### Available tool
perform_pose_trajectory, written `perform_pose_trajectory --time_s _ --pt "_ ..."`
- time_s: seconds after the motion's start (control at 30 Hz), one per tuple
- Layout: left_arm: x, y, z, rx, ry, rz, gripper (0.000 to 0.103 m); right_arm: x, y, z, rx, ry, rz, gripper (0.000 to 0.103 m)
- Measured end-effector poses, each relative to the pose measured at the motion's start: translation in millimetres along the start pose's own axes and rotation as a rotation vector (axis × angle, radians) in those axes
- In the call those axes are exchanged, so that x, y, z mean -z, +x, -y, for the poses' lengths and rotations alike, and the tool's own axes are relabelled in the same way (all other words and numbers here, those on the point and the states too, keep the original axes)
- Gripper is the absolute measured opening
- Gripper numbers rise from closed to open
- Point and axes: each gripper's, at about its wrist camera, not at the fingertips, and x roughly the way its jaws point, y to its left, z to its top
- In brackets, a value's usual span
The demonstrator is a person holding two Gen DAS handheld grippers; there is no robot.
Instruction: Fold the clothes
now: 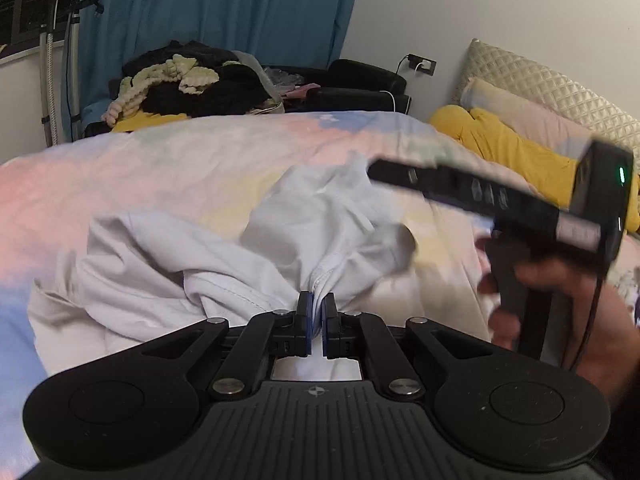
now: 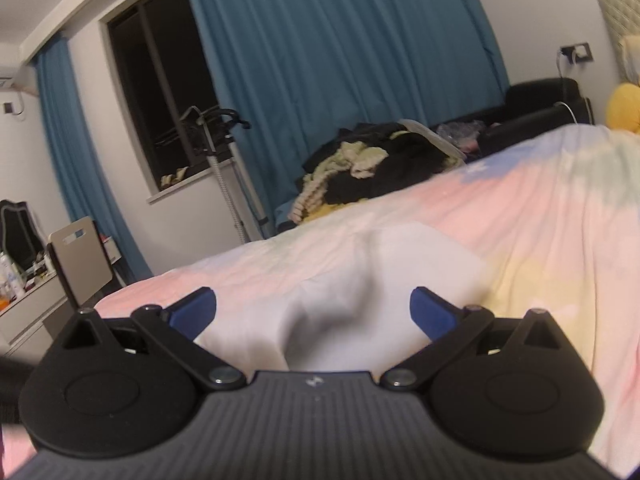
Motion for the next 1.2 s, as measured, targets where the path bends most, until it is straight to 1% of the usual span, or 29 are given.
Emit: perform_pose_trajectory --time_s 0.07,0.17,0.27,0.33,0.37,0.4,0.47,0.5,0.6,0.7,0.8,0.87,0.93,0.97,1.0,1.03,1.07,1.1,1.13,1.2 --pt "18 -6 4 0.007 -0.018 -0.005 0.006 -1 -3 -2 0.010 -0.004 -0.012 0.103" --pt "43 -15 9 0.016 -0.044 -0.009 0.006 -2 -7 7 0.039 0.054 -0.033 0.103" --pt "47 -23 2 0.015 -0.034 0.035 0.007 -4 -8 27 0.102 0.166 -0.051 0.103" --pt "46 -30 7 0.026 -0.007 0.075 0.011 -6 -9 41 0.164 0.232 -0.061 0.103" --pt "46 -34 10 0.035 0.008 0.098 0.023 -7 -9 48 0.190 0.262 -0.064 0.103" --pt "46 -37 13 0.045 0.026 0.122 0.040 -7 -9 53 0.208 0.286 -0.070 0.103" --pt "47 -39 23 0.073 0.077 0.168 0.060 -7 -10 64 0.238 0.334 -0.080 0.103" --pt "47 -34 28 0.072 0.105 0.165 0.061 -6 -10 68 0.239 0.357 -0.077 0.103" --pt "46 -17 45 0.066 0.191 0.152 0.061 -4 -12 73 0.201 0.417 -0.070 0.103" --pt "43 13 62 0.022 0.314 0.122 0.061 -5 -10 73 0.177 0.405 -0.061 0.103" --pt "42 49 84 -0.050 0.427 0.084 0.061 -5 -3 73 0.174 0.379 -0.054 0.103" --pt "41 73 95 -0.109 0.513 0.043 0.061 -5 -3 76 0.177 0.377 -0.038 0.103" --pt "41 89 102 -0.156 0.586 0.022 0.061 -6 -2 81 0.169 0.385 -0.016 0.103" --pt "41 94 104 -0.176 0.617 0.018 0.058 -7 -2 82 0.157 0.391 -0.001 0.103" --pt "41 100 106 -0.196 0.648 0.014 0.040 -7 -3 84 0.146 0.392 0.015 0.103" --pt "42 105 108 -0.216 0.678 0.011 0.028 -8 -3 85 0.139 0.391 0.030 0.103" --pt "41 109 108 -0.230 0.697 0.010 0.013 -9 -3 86 0.129 0.391 0.043 0.103" --pt "35 100 103 -0.210 0.655 0.028 0.010 -10 -2 87 0.114 0.394 0.055 0.103" --pt "29 91 96 -0.192 0.614 0.047 0.010 -10 -2 88 0.099 0.399 0.065 0.103" --pt "17 59 73 -0.180 0.535 0.107 0.009 -12 1 90 0.066 0.411 0.078 0.103"
